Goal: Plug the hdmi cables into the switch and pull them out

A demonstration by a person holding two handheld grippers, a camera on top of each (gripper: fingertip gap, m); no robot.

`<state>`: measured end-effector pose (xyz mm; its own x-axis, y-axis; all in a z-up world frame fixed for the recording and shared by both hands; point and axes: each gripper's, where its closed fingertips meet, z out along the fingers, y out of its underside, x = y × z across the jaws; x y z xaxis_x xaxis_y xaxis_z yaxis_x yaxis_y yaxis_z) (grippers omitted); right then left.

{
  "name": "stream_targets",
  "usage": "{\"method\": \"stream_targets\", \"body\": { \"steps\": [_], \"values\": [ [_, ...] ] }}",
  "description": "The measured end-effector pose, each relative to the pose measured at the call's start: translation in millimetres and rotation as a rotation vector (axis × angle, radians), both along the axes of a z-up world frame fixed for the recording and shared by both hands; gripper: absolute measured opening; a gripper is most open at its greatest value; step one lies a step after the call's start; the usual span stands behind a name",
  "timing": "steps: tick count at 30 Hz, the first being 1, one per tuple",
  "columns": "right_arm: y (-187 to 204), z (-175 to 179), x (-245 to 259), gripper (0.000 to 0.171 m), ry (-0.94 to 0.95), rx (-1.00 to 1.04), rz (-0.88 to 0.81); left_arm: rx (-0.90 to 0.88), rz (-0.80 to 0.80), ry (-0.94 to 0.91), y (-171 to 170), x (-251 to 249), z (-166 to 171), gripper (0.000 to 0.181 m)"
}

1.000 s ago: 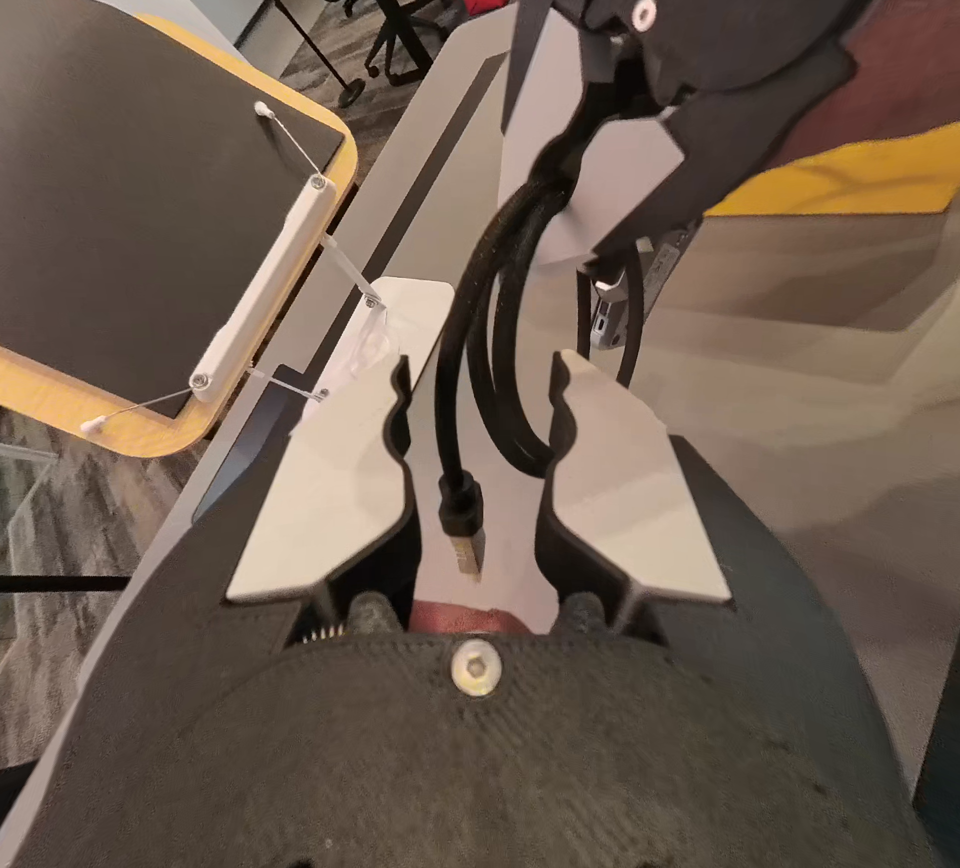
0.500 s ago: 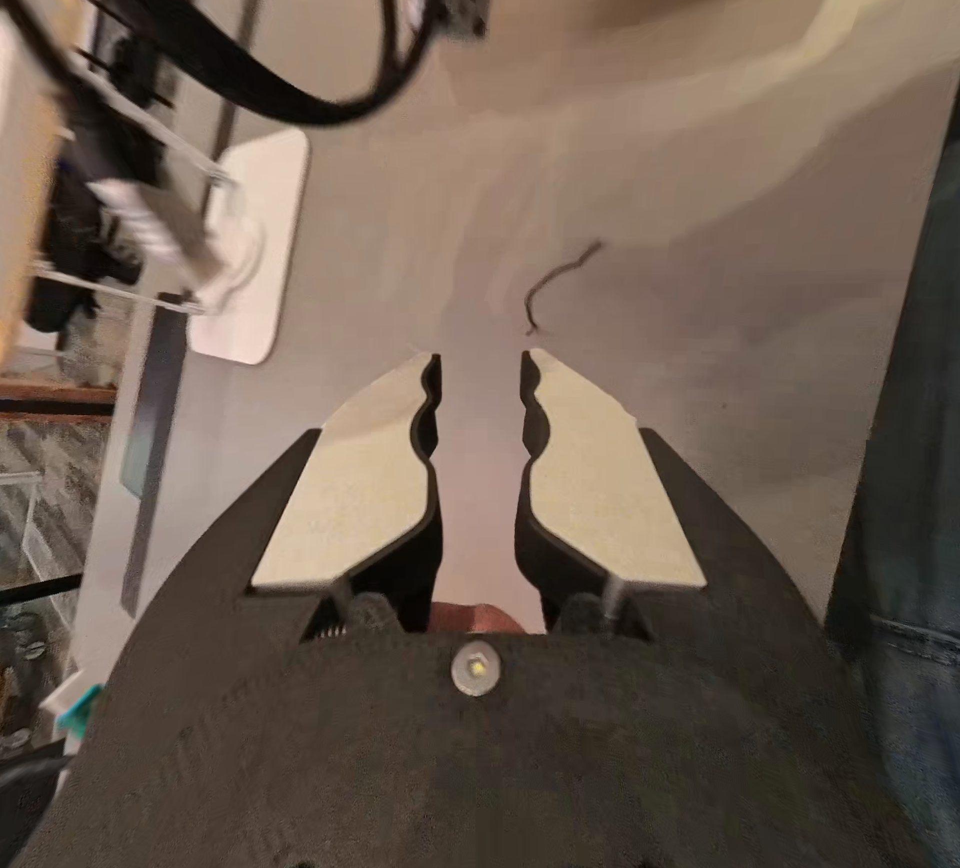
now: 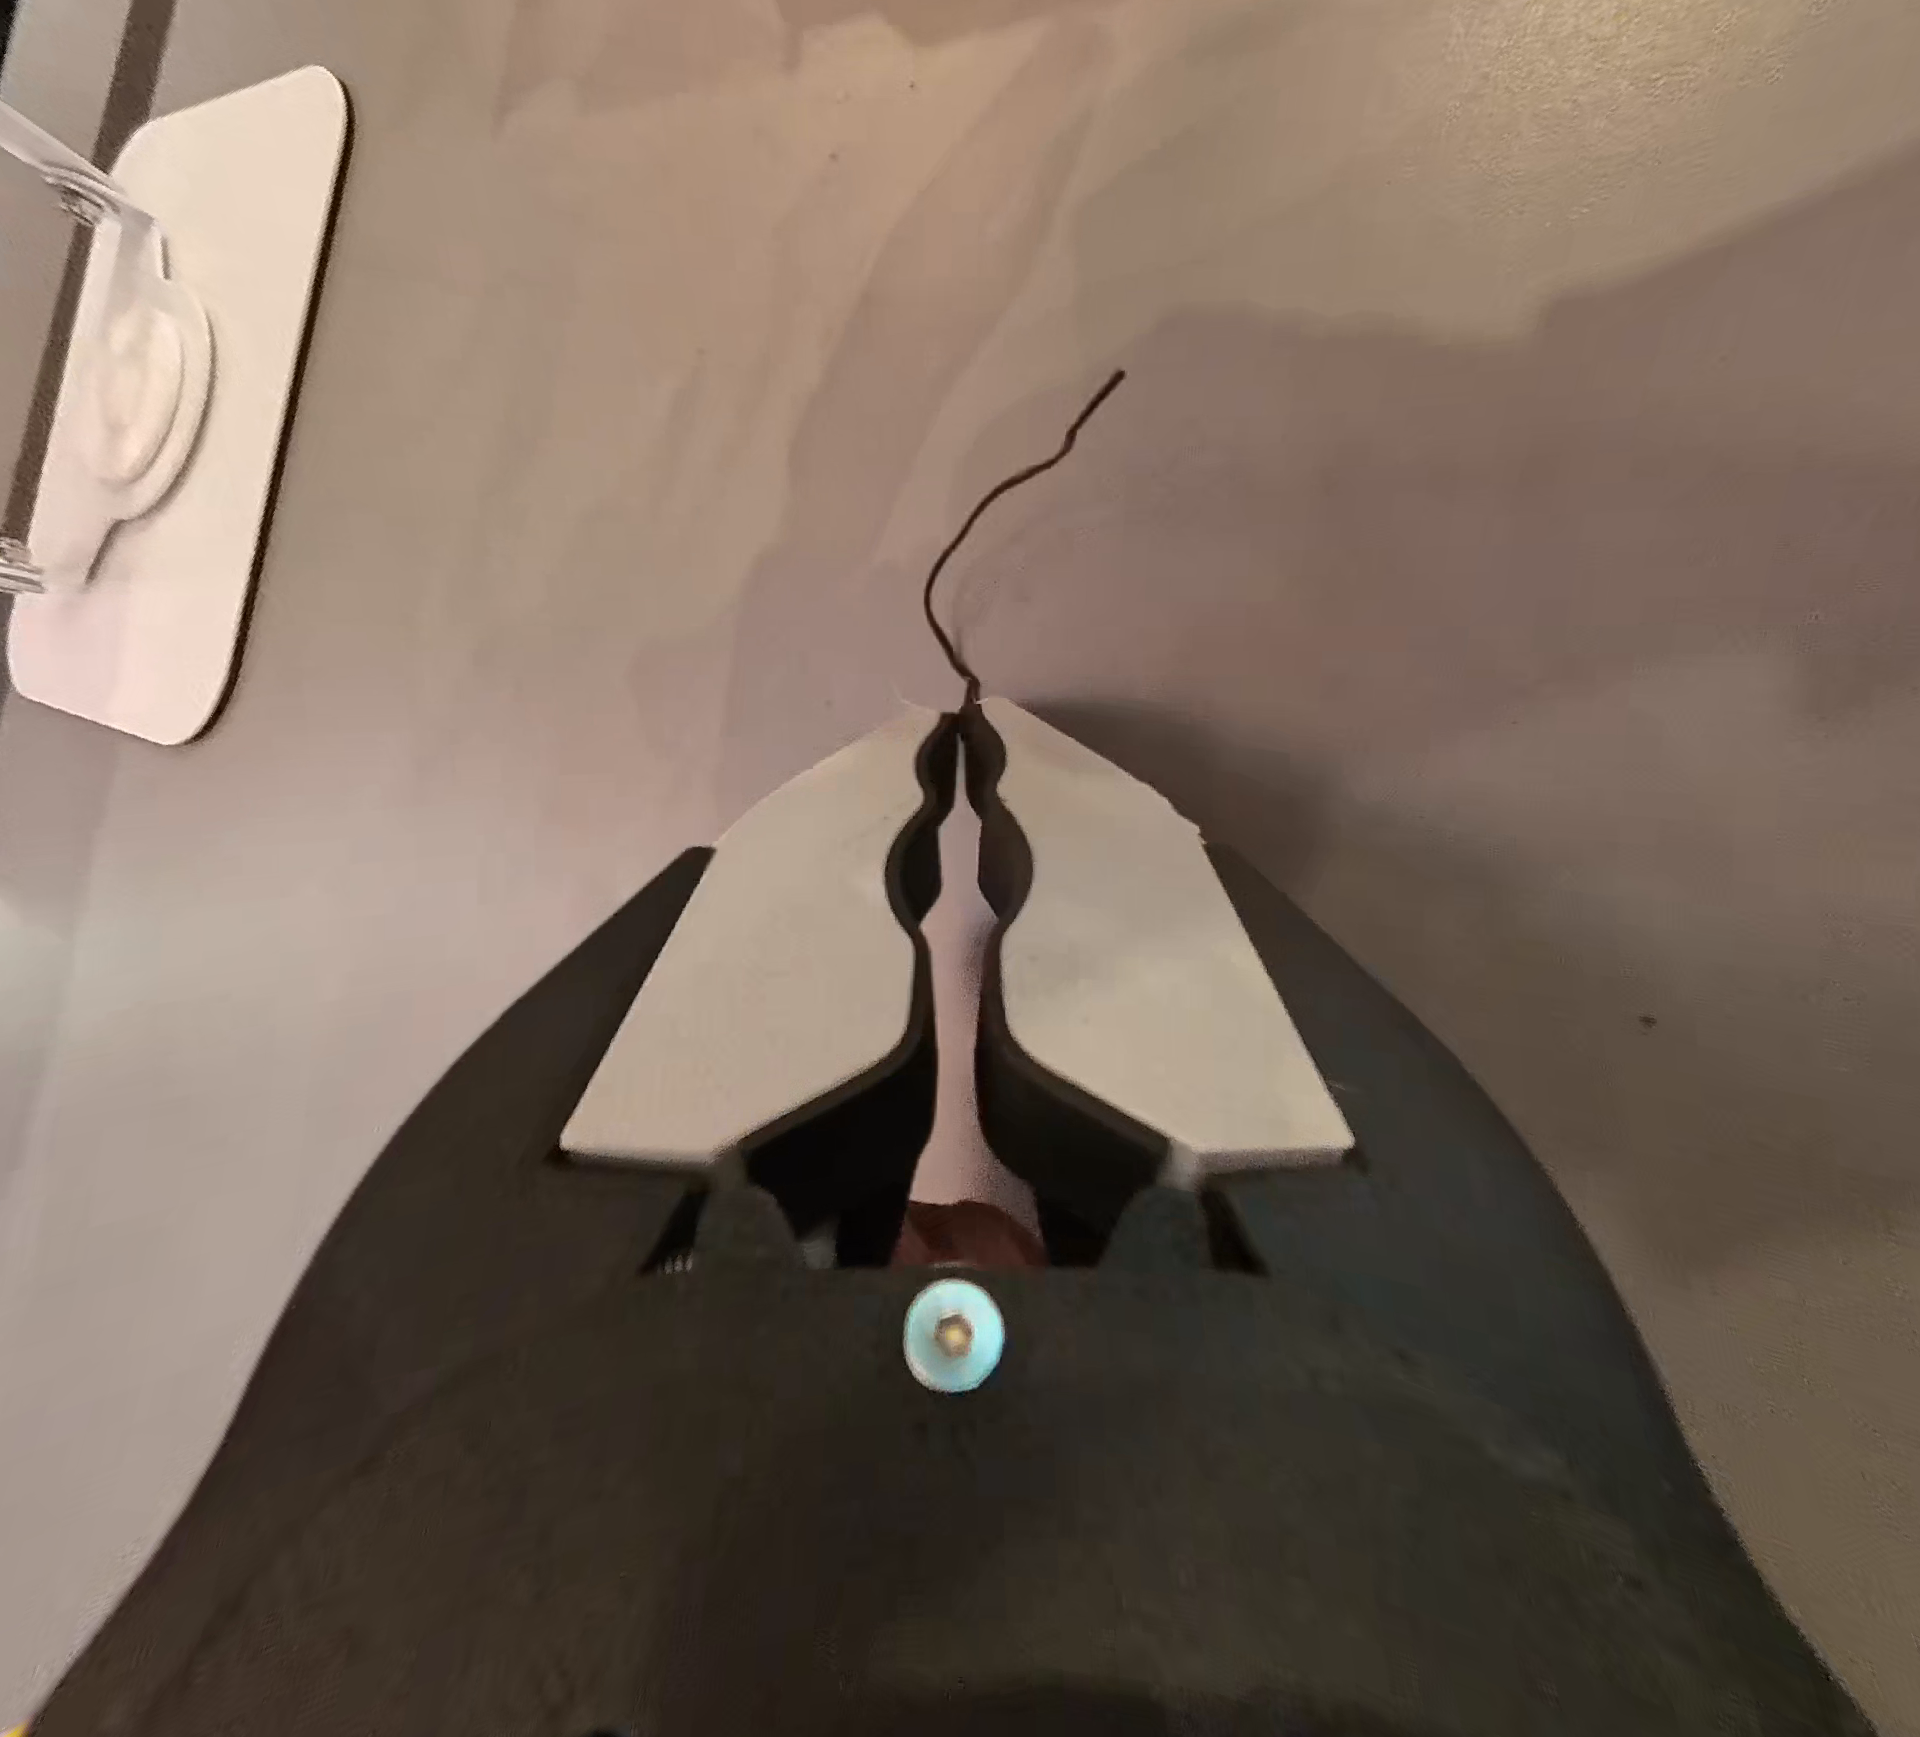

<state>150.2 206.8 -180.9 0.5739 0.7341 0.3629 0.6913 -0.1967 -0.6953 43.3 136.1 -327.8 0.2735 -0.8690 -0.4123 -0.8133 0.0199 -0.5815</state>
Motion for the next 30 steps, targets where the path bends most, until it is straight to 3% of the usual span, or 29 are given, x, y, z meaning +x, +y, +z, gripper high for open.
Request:
{"method": "stream_targets", "body": {
  "steps": [6, 9, 16, 24, 30],
  "values": [
    [0, -1, -1, 0.0, 0.008, -0.005, 0.004, 0.03, -0.003, -0.02, 1, 0, 2, 0.0],
    [0, -2, 1, 0.0, 0.009, -0.008, 0.0, 0.085, 0.004, -0.051, -1, -3, 19, 0.0],
    [0, -6, 2, 0.0, -0.007, -0.016, -0.002, 0.243, 0.072, -0.08, -7, -48, 101, 0.0],
    [-12, -13, -24, 0.0, -0.114, -0.031, 0.063, 0.513, 0.345, -0.027, 14, -112, 218, 0.0],
    [-31, -19, -69, 0.0, -0.169, -0.053, 0.162, 0.596, 0.358, 0.107, 31, -99, 218, 0.0]
  ]
}}
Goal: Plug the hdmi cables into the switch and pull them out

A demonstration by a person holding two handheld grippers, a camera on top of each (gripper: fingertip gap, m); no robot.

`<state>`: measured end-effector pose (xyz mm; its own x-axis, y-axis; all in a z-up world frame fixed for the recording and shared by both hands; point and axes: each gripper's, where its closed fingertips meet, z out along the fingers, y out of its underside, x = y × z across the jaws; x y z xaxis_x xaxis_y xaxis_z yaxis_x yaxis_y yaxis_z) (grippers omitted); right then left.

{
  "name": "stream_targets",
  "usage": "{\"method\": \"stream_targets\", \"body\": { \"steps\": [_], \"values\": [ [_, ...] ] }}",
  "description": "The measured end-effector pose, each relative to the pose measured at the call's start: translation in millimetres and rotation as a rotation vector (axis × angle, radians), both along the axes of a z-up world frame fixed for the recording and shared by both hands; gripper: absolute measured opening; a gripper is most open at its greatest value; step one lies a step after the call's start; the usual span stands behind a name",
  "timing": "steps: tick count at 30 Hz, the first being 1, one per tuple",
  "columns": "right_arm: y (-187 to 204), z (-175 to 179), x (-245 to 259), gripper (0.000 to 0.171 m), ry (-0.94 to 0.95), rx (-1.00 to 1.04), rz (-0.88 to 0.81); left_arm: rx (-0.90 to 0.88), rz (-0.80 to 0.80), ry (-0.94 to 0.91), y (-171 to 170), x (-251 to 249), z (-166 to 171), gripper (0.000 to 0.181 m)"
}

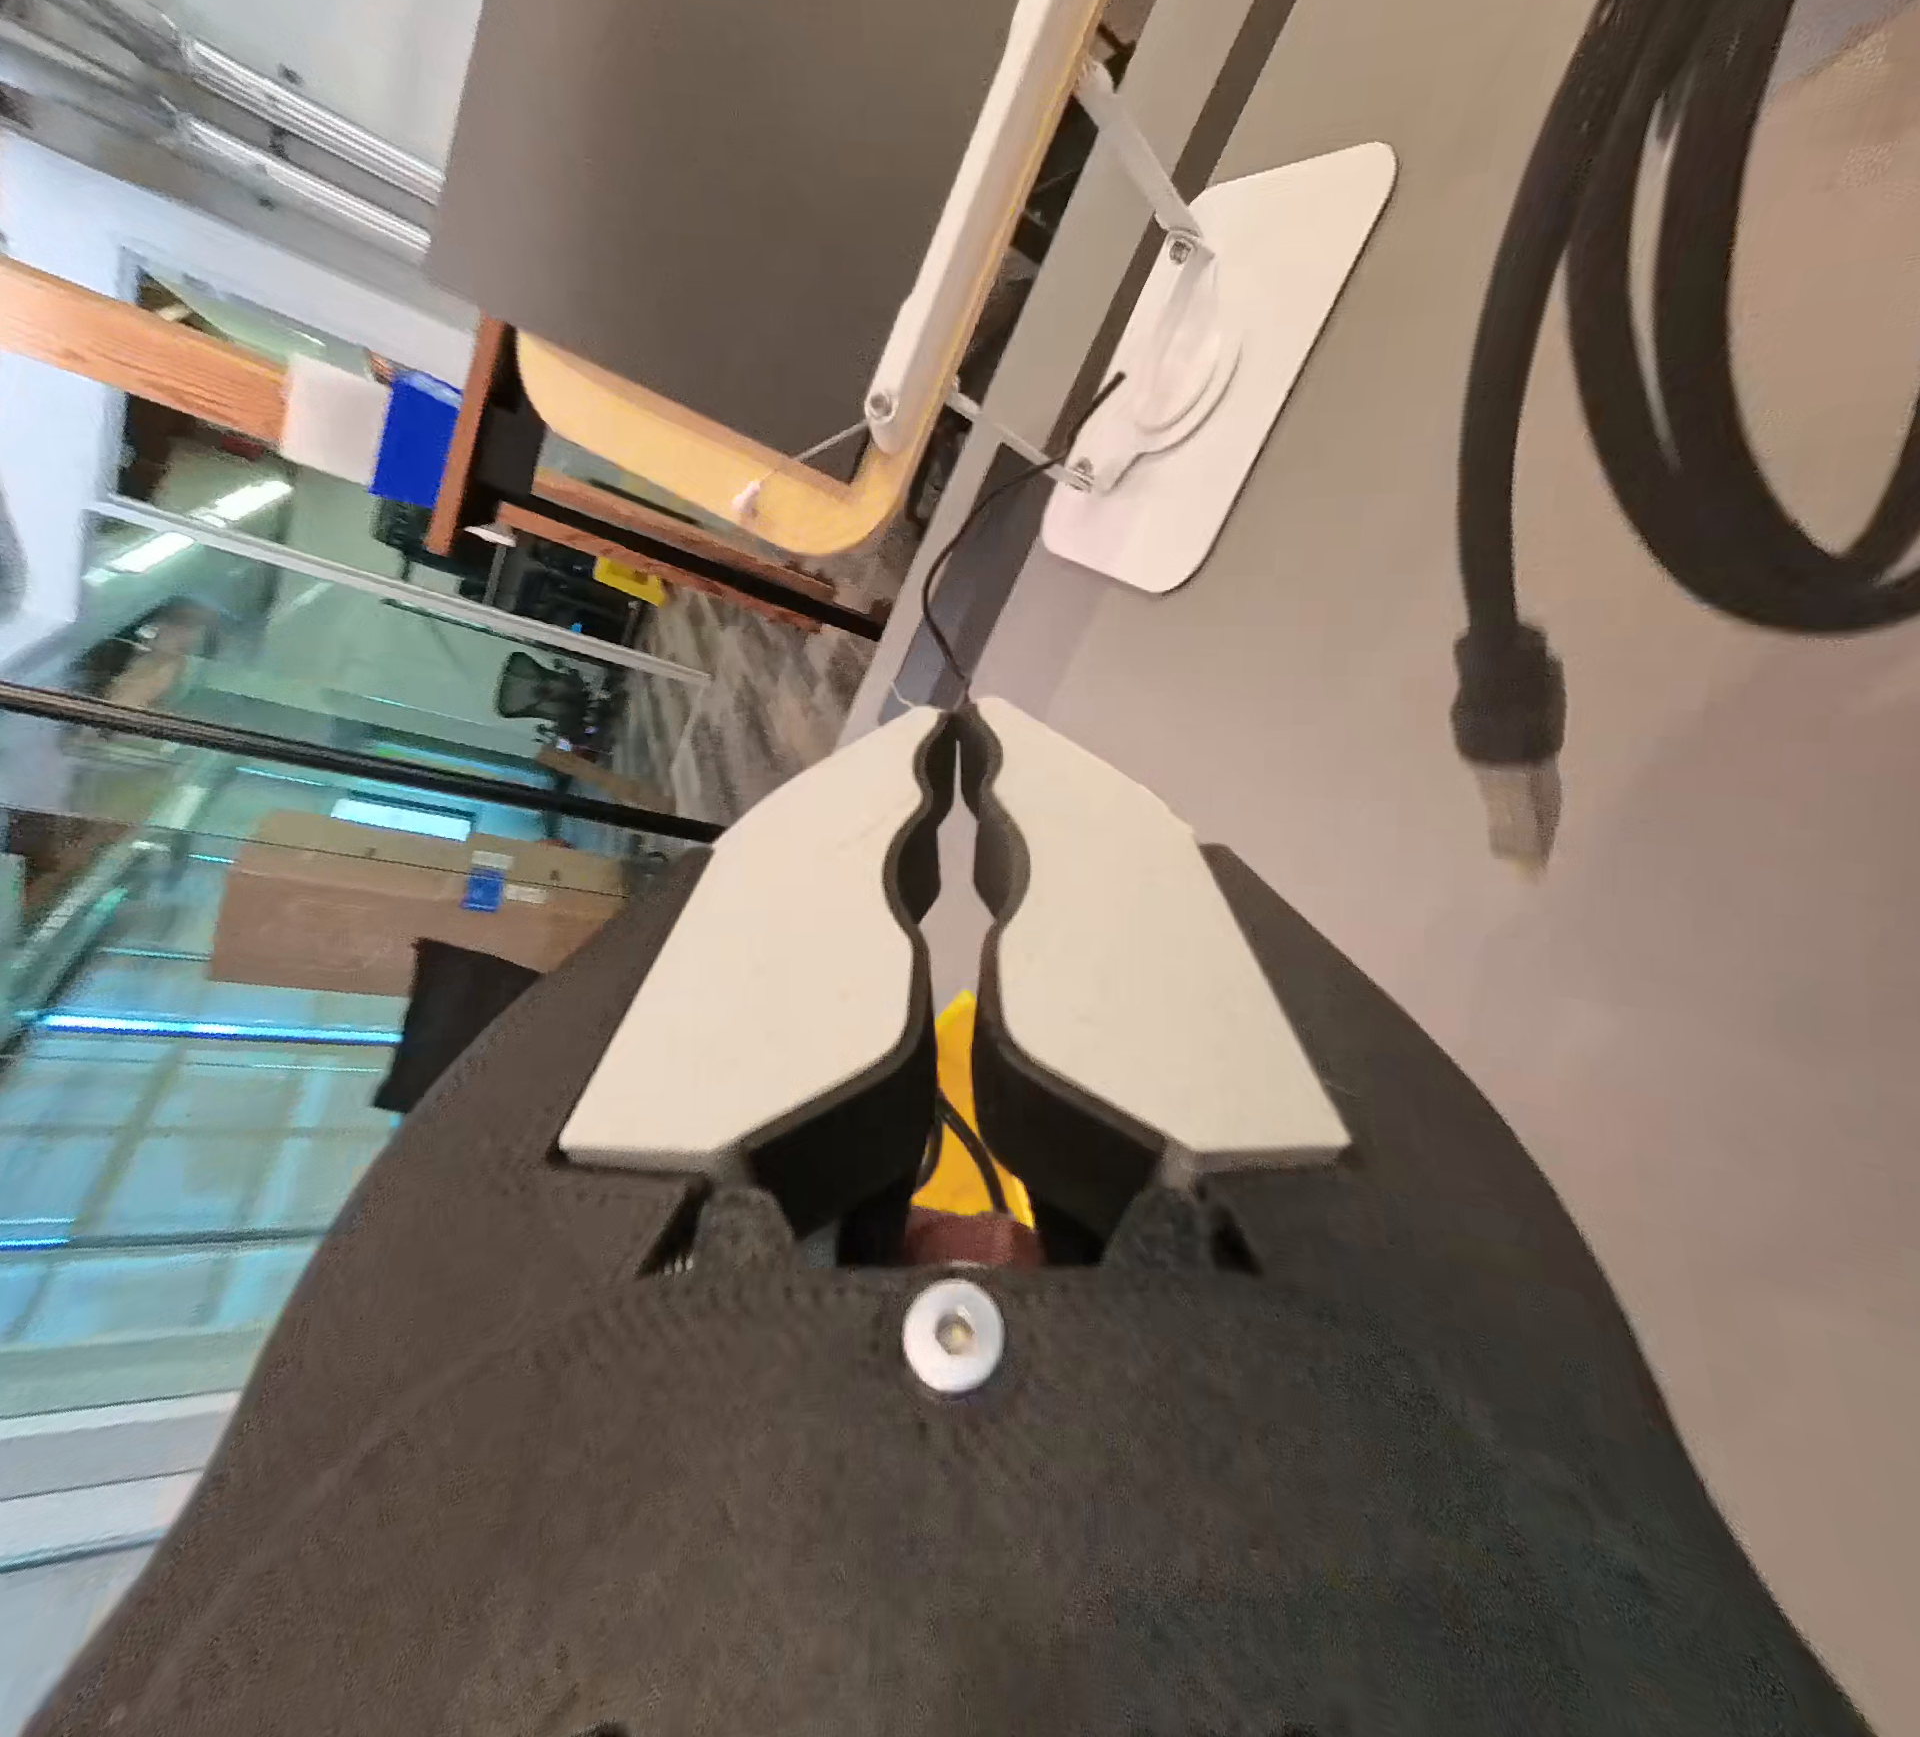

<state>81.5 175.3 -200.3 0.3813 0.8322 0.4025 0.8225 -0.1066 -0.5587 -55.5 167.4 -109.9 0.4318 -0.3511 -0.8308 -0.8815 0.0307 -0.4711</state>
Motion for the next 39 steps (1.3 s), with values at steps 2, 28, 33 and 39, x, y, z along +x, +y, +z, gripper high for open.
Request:
{"method": "stream_targets", "body": {
  "steps": [2, 28, 33, 39],
  "values": [
    [-3, -2, -11, 0.0, -0.011, -0.005, 0.013, 0.014, -0.01, 0.045, -1, 11, -2, 0.0],
    [19, -10, -26, 0.0, 0.026, -0.081, -0.082, 0.121, -0.033, 0.484, -17, 76, -30, 0.0],
    [17, -9, -28, 0.0, 0.043, -0.077, -0.075, 0.132, -0.083, 0.494, -26, 92, -37, 0.0],
    [15, -7, -32, 0.0, 0.068, -0.084, -0.059, 0.141, -0.127, 0.466, -32, 105, -41, 0.0]
  ]
}}
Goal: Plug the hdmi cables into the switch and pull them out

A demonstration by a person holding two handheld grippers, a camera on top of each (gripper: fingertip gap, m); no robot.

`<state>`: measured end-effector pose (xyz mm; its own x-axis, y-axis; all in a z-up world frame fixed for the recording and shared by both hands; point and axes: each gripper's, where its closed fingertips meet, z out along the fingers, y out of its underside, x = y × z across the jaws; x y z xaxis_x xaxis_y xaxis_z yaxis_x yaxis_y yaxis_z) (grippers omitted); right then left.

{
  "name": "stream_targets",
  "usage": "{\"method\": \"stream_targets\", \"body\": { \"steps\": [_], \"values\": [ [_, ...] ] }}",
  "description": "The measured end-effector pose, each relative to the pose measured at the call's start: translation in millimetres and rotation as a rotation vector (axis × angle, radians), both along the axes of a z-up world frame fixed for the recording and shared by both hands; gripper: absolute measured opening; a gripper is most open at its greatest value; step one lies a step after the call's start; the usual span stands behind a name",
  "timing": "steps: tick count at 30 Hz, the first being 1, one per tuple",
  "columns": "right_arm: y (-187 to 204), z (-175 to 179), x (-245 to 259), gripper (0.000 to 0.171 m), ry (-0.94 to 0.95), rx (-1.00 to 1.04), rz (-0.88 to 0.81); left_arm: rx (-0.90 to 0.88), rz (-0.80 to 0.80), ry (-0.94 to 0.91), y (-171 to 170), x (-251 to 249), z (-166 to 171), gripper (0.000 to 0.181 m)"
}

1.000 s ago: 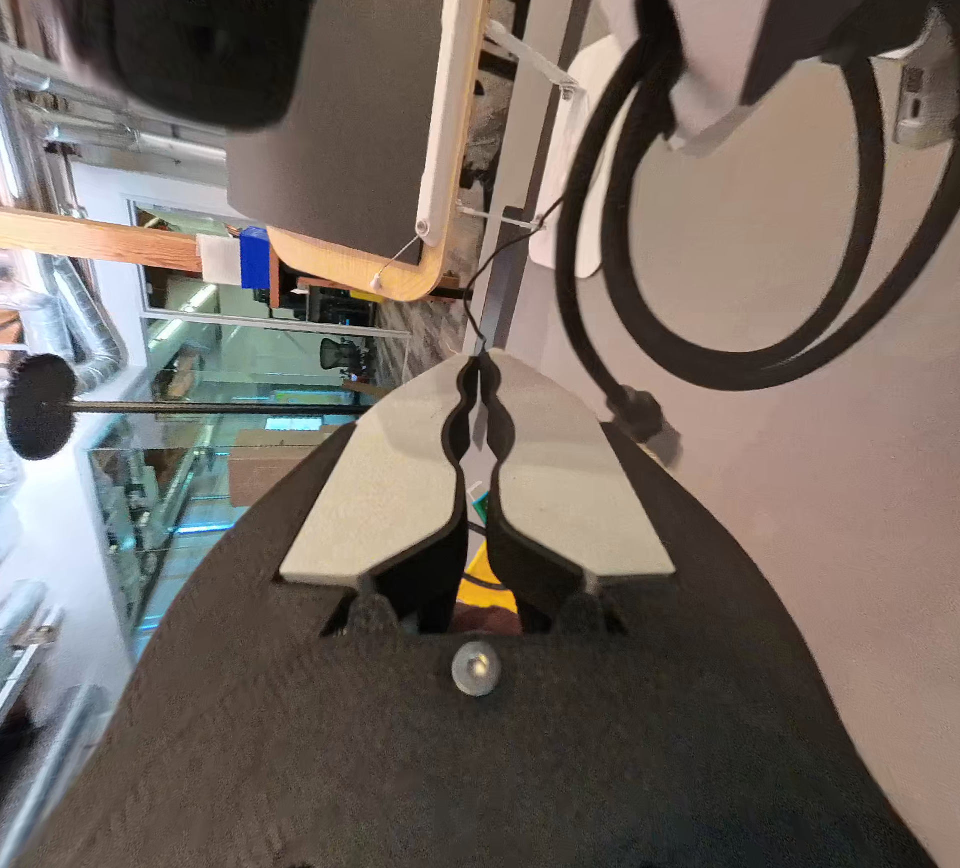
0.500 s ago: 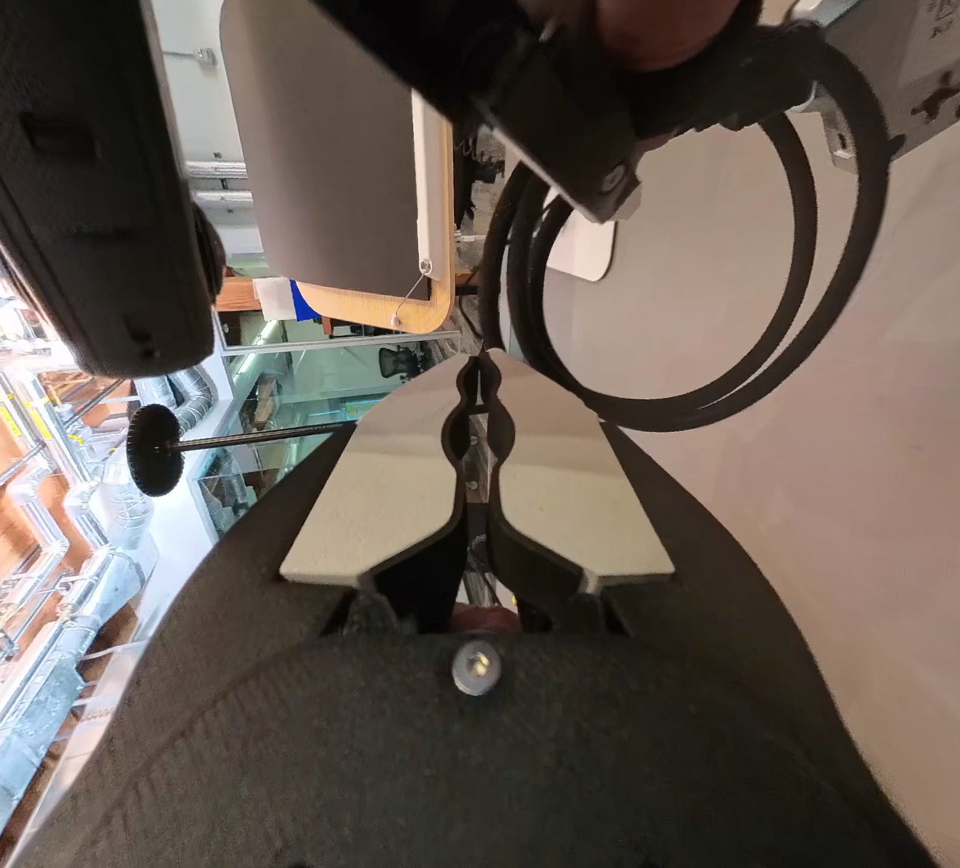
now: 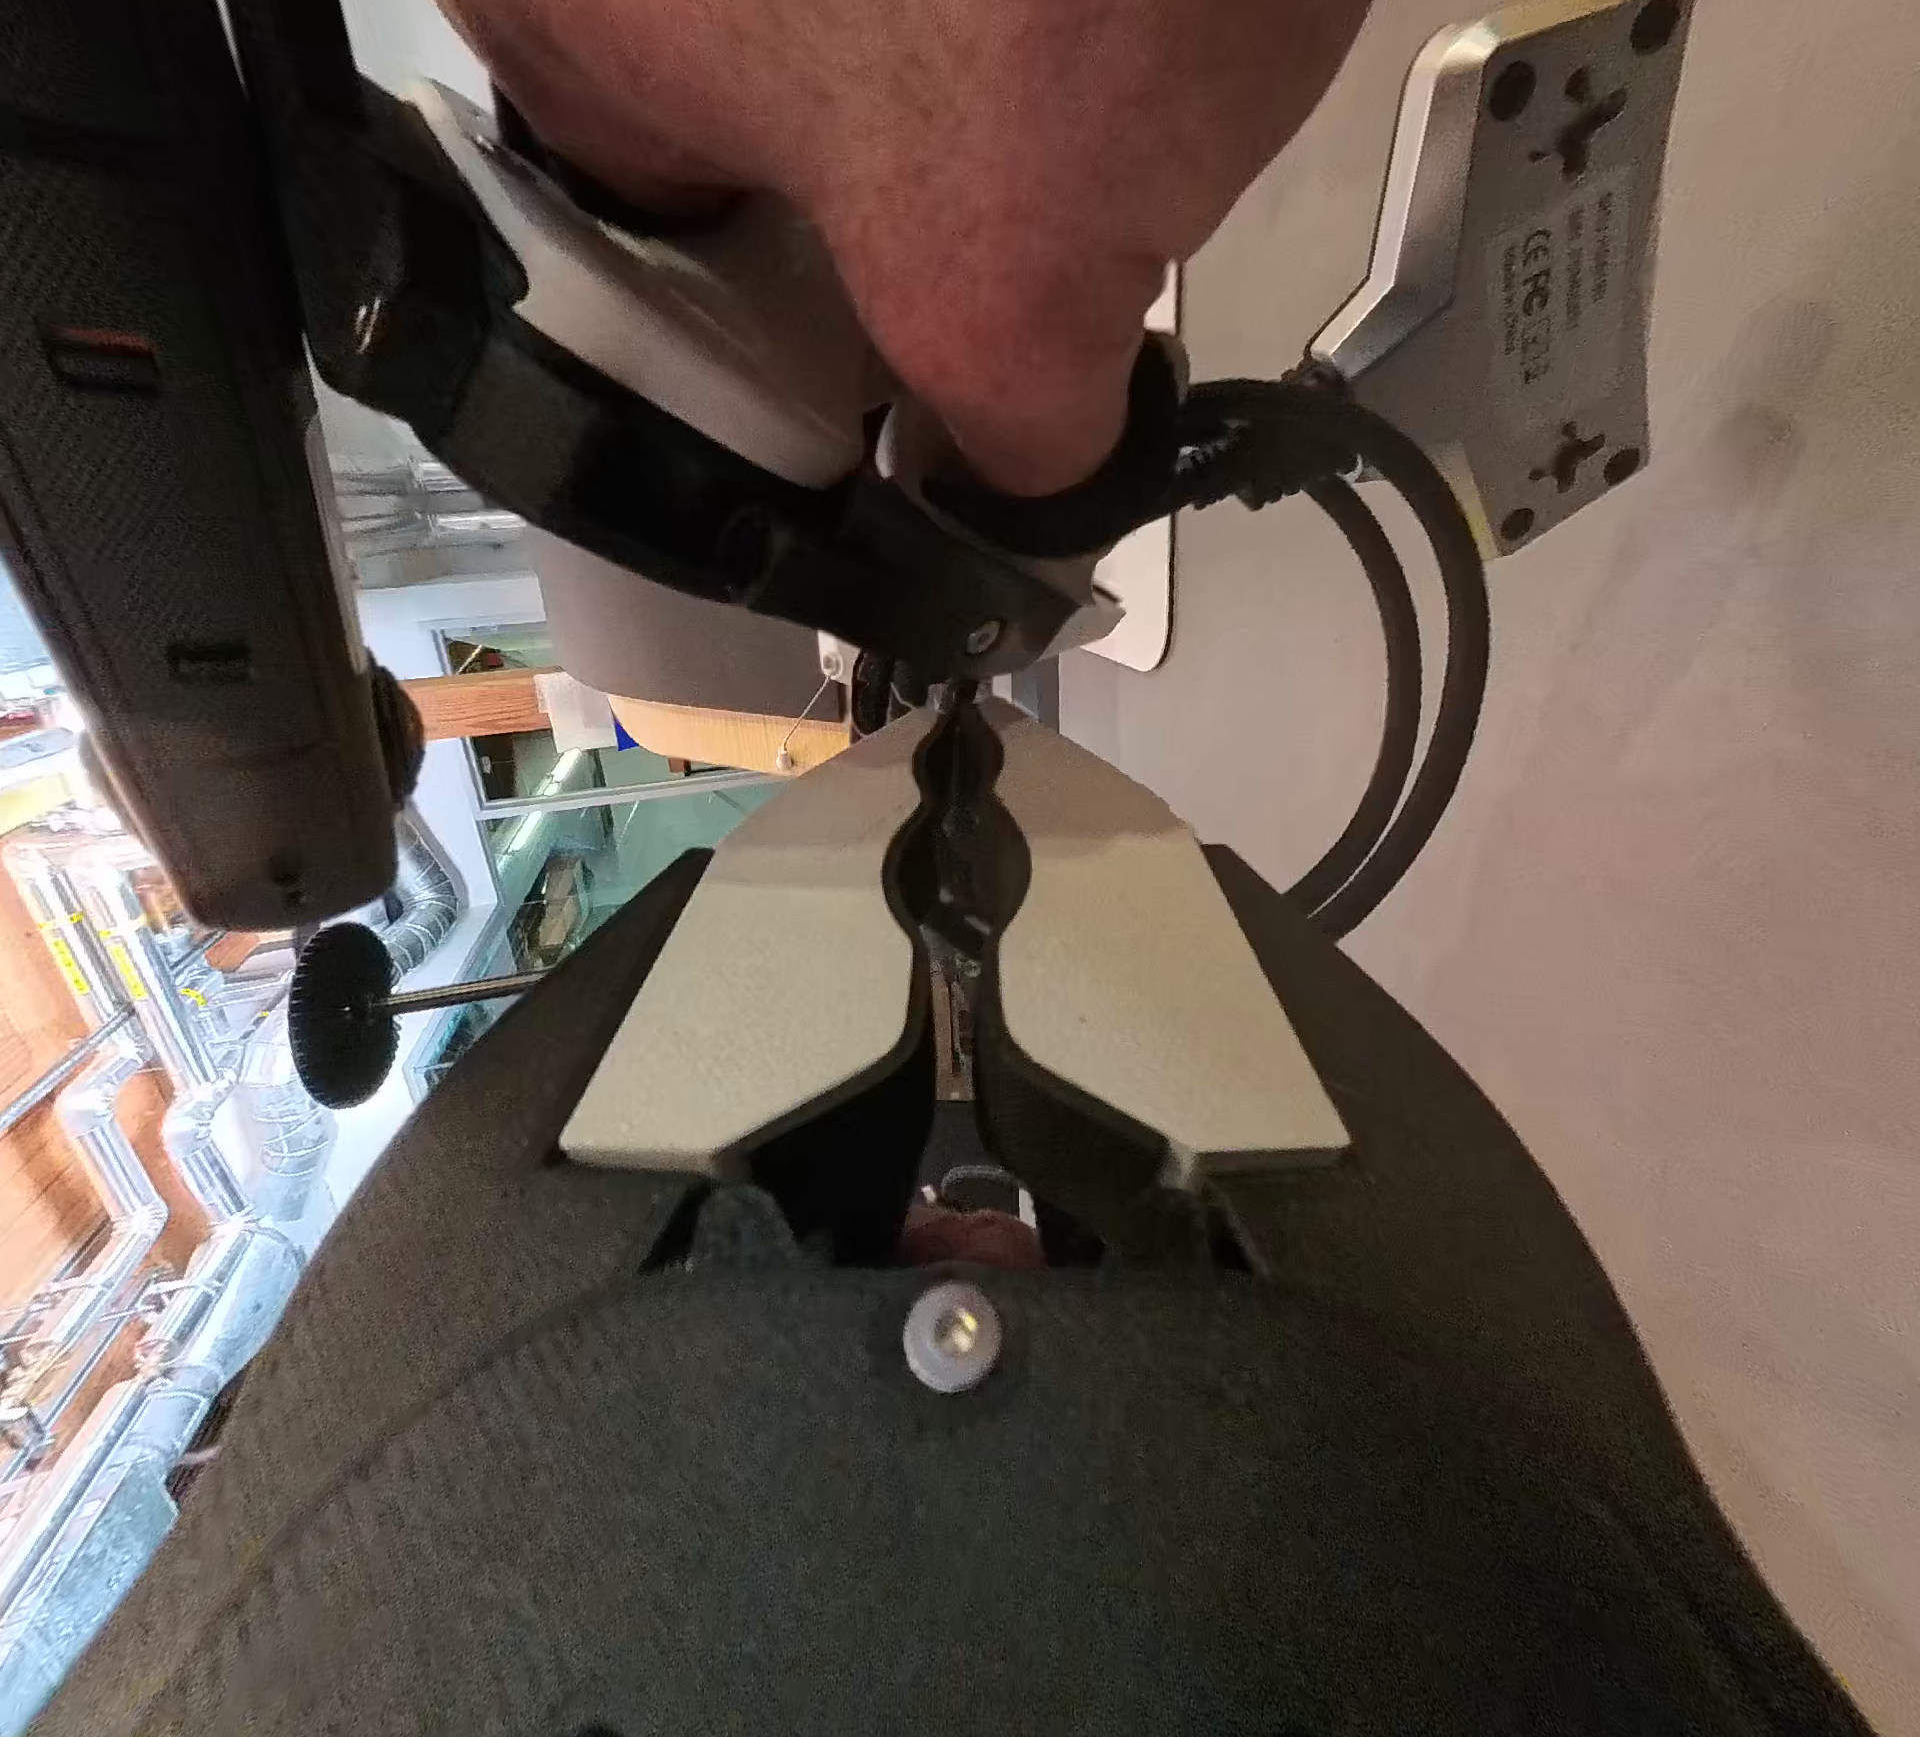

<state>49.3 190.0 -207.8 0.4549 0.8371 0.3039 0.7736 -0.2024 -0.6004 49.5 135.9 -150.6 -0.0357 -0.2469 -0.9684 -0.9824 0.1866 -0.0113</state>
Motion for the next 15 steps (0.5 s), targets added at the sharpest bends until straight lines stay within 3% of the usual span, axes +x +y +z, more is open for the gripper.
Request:
{"method": "stream_targets", "body": {
  "steps": [15],
  "values": [
    [-3.5, 1.0, -4.3, 0.0, 0.042, -0.006, 0.024, 0.085, -0.048, -0.103, -2.5, -4.3, 0.2, 0.009]
  ]
}}
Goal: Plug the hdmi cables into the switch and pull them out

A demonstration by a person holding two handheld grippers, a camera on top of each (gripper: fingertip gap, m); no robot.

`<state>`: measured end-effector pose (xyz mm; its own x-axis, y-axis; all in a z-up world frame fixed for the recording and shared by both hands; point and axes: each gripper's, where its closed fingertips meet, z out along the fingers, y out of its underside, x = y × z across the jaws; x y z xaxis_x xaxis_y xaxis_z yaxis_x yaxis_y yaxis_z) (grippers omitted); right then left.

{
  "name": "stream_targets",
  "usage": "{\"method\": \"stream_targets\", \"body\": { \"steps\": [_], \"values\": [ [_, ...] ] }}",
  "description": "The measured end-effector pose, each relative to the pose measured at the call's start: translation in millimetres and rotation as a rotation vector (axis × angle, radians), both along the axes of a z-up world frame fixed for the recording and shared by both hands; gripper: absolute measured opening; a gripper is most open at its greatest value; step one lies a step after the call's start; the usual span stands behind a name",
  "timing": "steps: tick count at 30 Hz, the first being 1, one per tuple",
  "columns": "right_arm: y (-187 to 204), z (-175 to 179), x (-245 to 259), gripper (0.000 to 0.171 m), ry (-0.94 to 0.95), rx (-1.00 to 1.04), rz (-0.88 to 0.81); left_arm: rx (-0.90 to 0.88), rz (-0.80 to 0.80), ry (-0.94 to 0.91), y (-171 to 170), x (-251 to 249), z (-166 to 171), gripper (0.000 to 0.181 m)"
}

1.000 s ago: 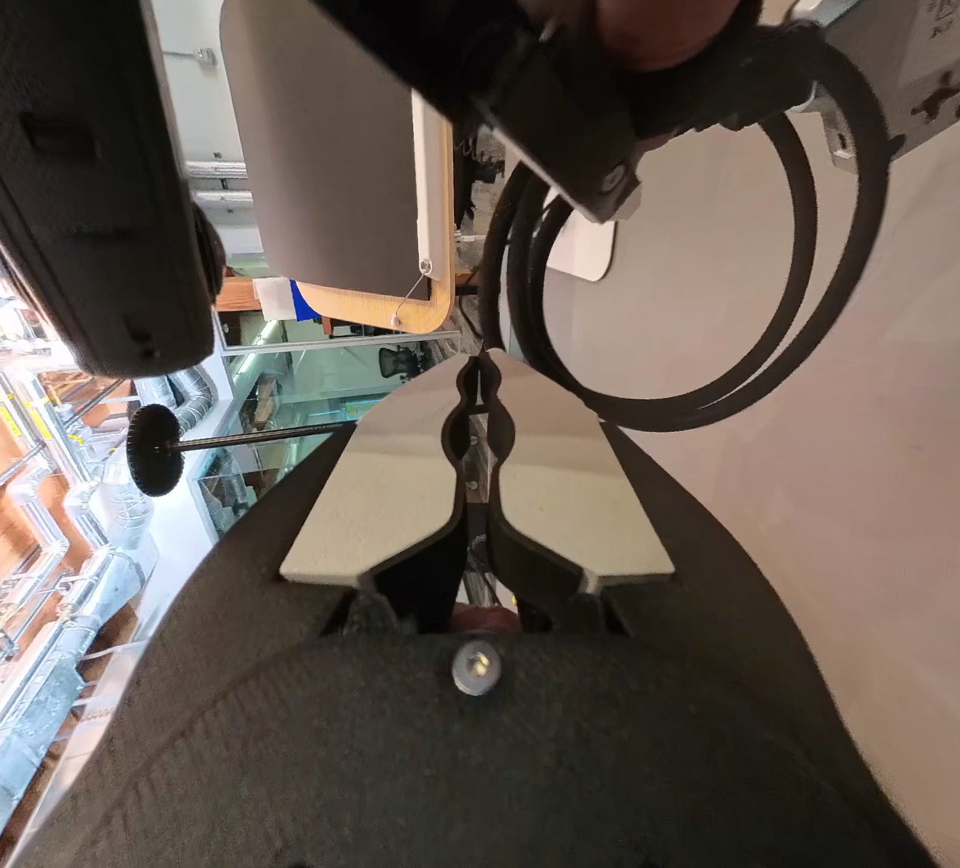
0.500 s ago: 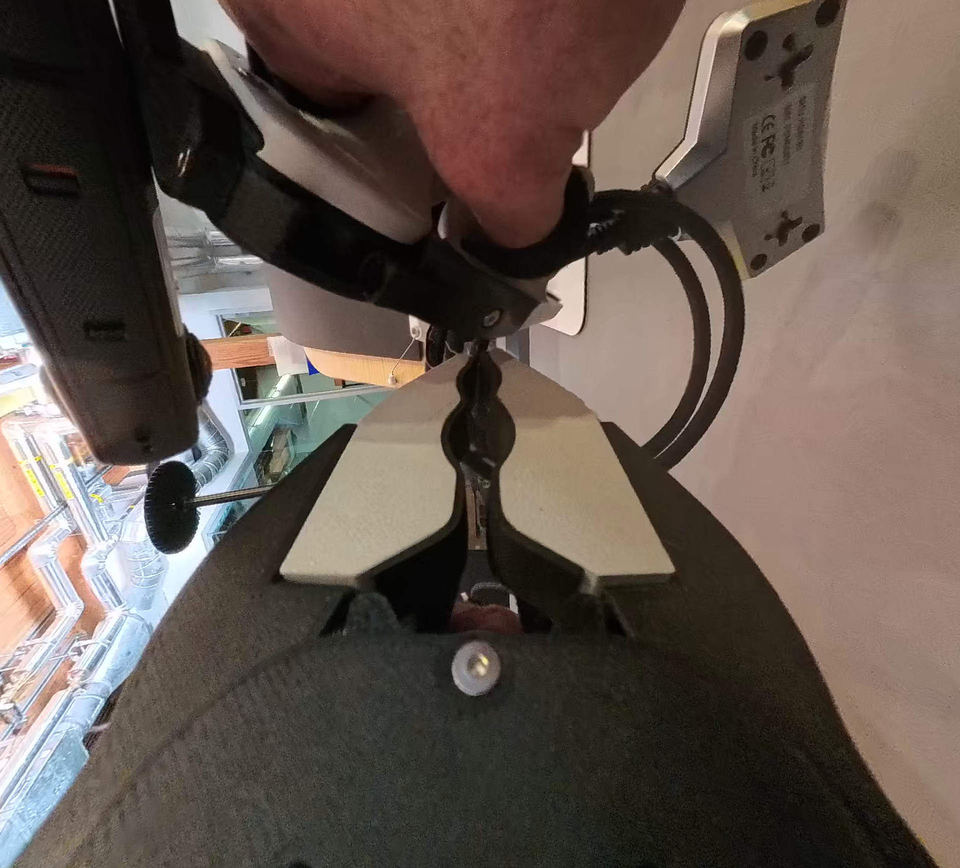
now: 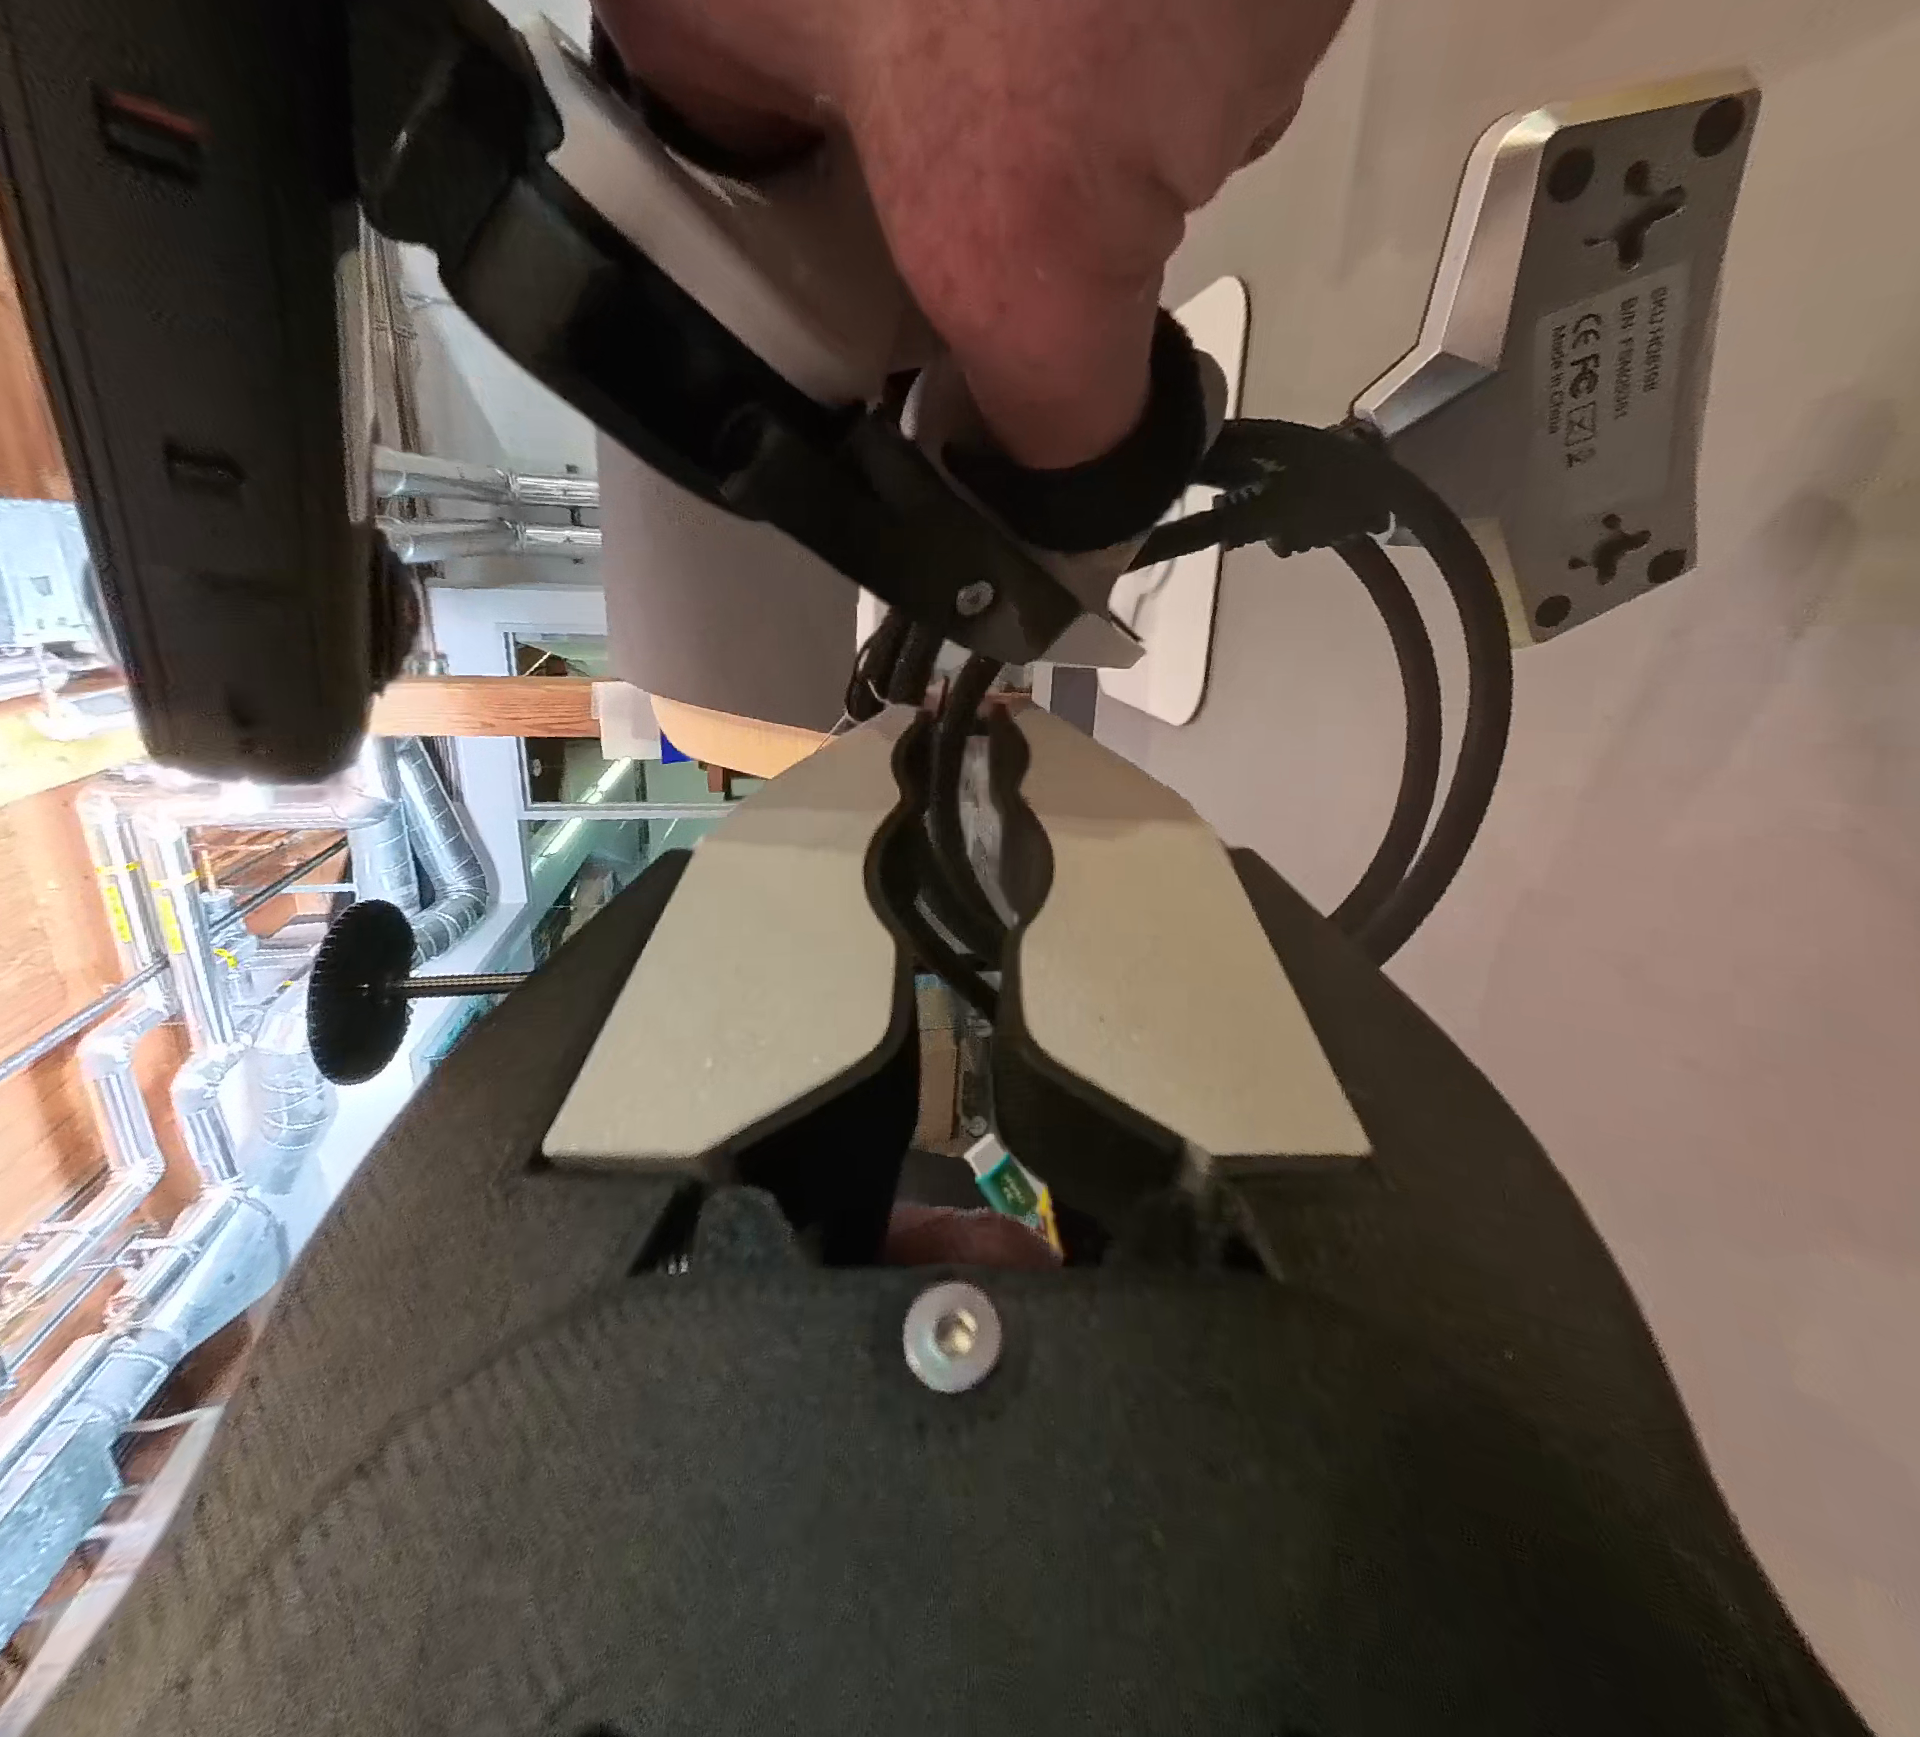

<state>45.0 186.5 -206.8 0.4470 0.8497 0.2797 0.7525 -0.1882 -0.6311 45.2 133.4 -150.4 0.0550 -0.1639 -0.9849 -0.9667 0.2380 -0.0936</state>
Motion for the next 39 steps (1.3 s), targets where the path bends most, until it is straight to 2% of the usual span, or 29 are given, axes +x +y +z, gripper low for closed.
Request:
{"method": "stream_targets", "body": {
  "steps": [7, 10, 12, 16, 19, 22, 25, 28, 33, 36, 39],
  "values": [
    [0, 0, -1, 0.0, 0.012, 0.001, 0.006, 0.006, -0.028, -0.064, -3, -7, -4, 0.023],
    [0, 3, 0, 0.0, 0.026, 0.009, 0.007, -0.043, -0.062, -0.204, -11, -8, -1, 0.026],
    [1, 5, 0, 0.0, 0.035, 0.018, 0.008, -0.174, -0.093, -0.396, -21, -6, -2, 0.026],
    [2, 9, -1, 0.0, 0.044, 0.046, 0.017, -0.557, -0.137, -0.867, -40, 6, -4, 0.026],
    [1, 14, -3, 0.0, 0.055, 0.07, 0.024, -0.787, -0.138, -1.177, -43, 12, -6, 0.034],
    [0, 19, -3, 0.0, 0.061, 0.092, 0.03, -0.861, -0.132, -1.472, -31, 4, 4, 0.032],
    [-1, 21, -4, 0.0, 0.066, 0.103, 0.032, -0.919, -0.101, -1.62, -22, 4, 6, 0.033],
    [-2, 21, -6, 0.0, 0.065, 0.112, 0.035, -0.934, -0.089, -1.739, -14, 7, 11, 0.027],
    [-5, 20, -11, 0.0, 0.061, 0.118, 0.047, -0.931, -0.08, -1.857, -2, 5, 10, 0.0],
    [-6, 19, -12, 0.0, 0.068, 0.112, 0.048, -0.888, -0.085, -1.841, -2, 4, 8, 0.0],
    [-6, 18, -11, 0.0, 0.074, 0.095, 0.047, -0.764, -0.071, -1.774, -1, -3, 10, 0.0]
  ]
}}
